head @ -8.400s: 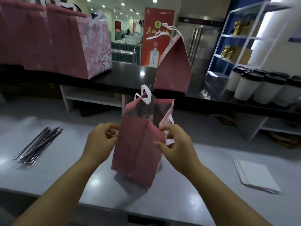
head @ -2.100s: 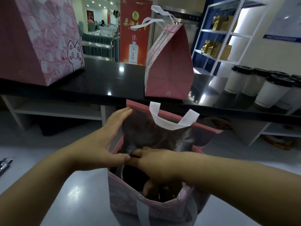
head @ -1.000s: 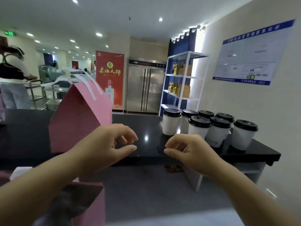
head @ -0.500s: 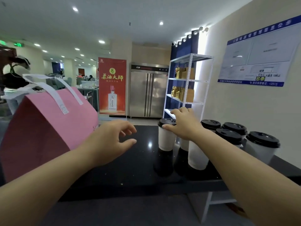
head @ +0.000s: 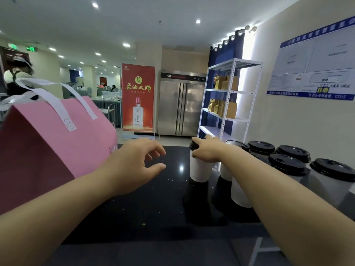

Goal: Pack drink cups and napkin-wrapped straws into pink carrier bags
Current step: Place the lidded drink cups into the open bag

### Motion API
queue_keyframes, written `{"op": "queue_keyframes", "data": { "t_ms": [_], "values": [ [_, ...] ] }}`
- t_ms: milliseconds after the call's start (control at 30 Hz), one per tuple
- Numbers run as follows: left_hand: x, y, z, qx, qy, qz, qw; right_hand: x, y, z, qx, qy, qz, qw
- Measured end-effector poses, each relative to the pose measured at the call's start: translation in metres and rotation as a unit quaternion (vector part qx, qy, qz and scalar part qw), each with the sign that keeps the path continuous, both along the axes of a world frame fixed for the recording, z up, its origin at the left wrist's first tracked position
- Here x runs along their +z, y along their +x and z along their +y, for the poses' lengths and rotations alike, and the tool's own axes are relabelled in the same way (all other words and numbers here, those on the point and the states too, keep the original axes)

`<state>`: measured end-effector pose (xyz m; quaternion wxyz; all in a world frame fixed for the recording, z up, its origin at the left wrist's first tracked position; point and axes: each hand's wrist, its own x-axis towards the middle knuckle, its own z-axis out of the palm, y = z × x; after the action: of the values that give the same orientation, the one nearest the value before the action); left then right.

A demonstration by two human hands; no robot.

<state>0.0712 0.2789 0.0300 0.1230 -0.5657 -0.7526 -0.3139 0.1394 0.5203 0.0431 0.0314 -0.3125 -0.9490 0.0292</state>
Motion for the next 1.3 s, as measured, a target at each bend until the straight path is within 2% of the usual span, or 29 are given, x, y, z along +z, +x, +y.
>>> {"op": "queue_keyframes", "data": {
  "t_ms": [233, 433, 633, 733, 1000, 1167, 1233, 1300],
  "values": [
    [0.008, 0.013, -0.035, -0.006, 0.023, 0.010, 1.000, 0.017, 0.035, -0.033, 0.074, -0.009, 0.121, 0.990],
    [0.010, 0.025, -0.094, -0.006, 0.056, -0.011, 0.998, 0.026, 0.070, -0.083, 0.108, -0.062, 0.273, 0.954],
    [0.004, 0.039, -0.165, 0.015, 0.080, -0.001, 0.997, 0.021, 0.106, -0.149, 0.179, -0.146, 0.393, 0.890],
    [-0.003, 0.044, -0.200, 0.036, 0.093, -0.004, 0.995, 0.015, 0.118, -0.188, 0.214, -0.216, 0.429, 0.851],
    [-0.035, 0.039, -0.290, 0.064, 0.117, -0.054, 0.990, -0.016, 0.122, -0.274, 0.272, -0.315, 0.440, 0.796],
    [-0.065, 0.014, -0.336, 0.081, 0.048, -0.056, 0.994, -0.033, 0.109, -0.318, 0.292, -0.387, 0.420, 0.767],
    [-0.074, 0.003, -0.348, 0.081, 0.005, -0.056, 0.995, -0.040, 0.104, -0.332, 0.302, -0.406, 0.387, 0.771],
    [-0.078, -0.005, -0.359, 0.074, -0.054, -0.051, 0.994, -0.046, 0.099, -0.343, 0.301, -0.393, 0.349, 0.795]
  ]
}}
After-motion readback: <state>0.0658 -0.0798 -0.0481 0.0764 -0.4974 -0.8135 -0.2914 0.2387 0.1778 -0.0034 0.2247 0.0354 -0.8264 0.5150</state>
